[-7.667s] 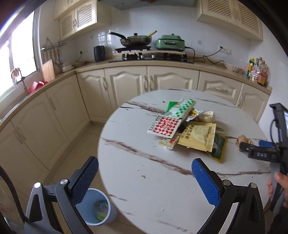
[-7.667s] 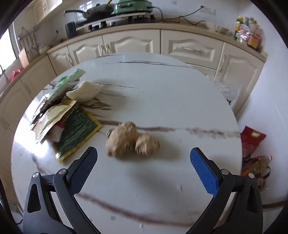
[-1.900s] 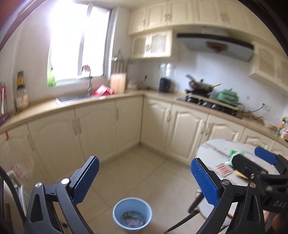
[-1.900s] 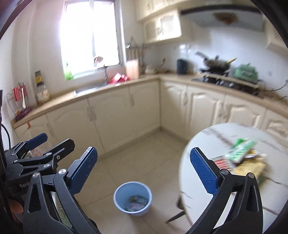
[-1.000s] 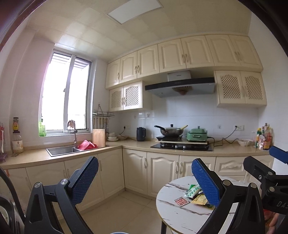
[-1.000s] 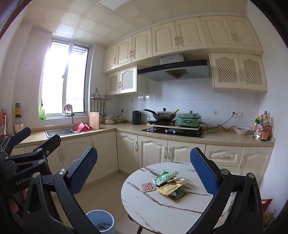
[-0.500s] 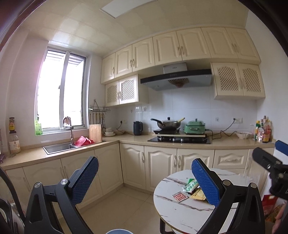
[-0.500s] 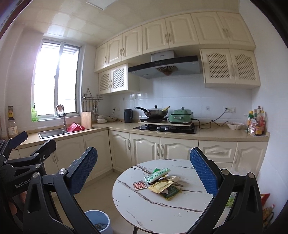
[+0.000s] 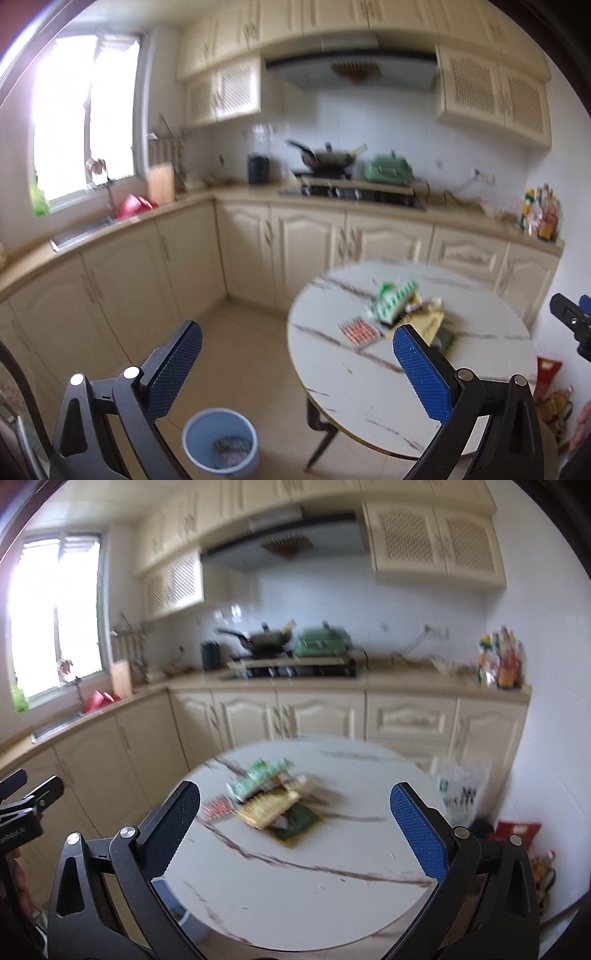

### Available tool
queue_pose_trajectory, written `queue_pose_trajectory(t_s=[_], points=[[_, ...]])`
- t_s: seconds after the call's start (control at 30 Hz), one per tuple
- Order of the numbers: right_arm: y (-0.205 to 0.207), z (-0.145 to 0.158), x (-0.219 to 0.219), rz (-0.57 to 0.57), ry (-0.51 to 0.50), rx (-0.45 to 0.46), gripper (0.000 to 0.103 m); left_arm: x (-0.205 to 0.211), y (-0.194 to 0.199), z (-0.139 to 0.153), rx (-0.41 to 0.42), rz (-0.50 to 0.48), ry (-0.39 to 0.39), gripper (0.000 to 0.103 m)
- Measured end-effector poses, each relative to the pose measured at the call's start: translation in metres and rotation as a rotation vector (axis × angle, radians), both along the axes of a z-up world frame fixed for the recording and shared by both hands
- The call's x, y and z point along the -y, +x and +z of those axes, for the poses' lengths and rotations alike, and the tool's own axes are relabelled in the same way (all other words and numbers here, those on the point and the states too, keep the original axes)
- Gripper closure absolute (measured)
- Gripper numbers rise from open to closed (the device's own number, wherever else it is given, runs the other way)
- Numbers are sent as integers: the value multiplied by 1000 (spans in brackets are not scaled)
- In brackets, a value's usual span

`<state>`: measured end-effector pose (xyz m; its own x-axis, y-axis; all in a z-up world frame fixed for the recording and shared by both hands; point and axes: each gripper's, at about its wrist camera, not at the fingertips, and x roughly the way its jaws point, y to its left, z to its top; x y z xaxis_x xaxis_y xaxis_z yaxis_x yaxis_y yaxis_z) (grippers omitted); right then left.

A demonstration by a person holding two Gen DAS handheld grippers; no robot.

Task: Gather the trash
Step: 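Grasp the white steamed bun with the right gripper while the left approaches the checkered packet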

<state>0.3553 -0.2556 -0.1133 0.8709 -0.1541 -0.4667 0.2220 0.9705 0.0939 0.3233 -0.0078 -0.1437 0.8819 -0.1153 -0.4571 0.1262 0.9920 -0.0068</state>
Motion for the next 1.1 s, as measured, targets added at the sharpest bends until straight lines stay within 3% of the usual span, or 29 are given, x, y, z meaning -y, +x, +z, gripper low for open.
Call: queue_pose_trajectory(t_s=[0.33, 0.5, 0.9, 1.1], points=[[64, -85, 52, -28, 66, -217, 0, 49, 121, -34, -201, -105, 62, 1], [92, -111, 61, 1, 76, -278, 0, 72, 196, -52, -319, -148, 55, 1], [147, -138, 79, 25, 92, -337, 0, 103, 343, -85, -517, -192, 29, 1], [162, -143, 85, 26, 103, -345, 0, 125, 375, -93, -492, -214, 122, 1]])
